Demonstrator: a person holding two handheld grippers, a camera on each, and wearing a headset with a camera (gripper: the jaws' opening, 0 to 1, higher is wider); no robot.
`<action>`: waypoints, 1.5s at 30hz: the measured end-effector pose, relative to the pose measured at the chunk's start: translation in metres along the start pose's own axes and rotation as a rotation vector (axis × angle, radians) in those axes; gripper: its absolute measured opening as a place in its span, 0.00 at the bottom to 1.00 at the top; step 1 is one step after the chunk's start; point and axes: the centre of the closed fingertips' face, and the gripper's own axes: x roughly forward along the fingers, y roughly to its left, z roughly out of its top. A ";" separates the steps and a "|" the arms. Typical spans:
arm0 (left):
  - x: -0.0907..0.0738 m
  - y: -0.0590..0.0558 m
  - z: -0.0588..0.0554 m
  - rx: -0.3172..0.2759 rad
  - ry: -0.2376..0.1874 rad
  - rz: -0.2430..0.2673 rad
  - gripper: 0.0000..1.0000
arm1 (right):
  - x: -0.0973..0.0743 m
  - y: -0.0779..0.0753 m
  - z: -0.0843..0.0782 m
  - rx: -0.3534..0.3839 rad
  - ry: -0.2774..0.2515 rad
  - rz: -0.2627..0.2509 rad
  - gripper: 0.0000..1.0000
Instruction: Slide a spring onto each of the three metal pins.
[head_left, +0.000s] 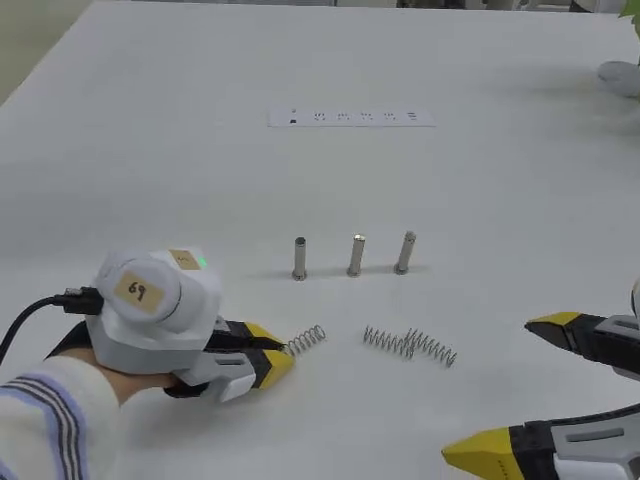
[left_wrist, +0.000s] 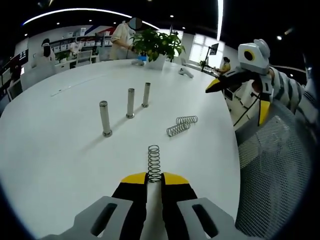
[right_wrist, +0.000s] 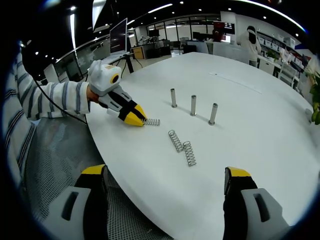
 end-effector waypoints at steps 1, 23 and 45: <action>0.000 -0.001 0.000 0.001 0.000 -0.003 0.03 | 0.000 0.000 0.000 -0.001 0.001 0.001 0.95; -0.021 0.001 0.014 0.001 -0.016 -0.065 0.02 | -0.007 -0.030 0.009 -0.052 -0.075 0.032 0.84; -0.037 -0.029 0.055 0.140 -0.037 -0.219 0.02 | 0.011 -0.021 0.039 -0.168 -0.096 0.185 0.72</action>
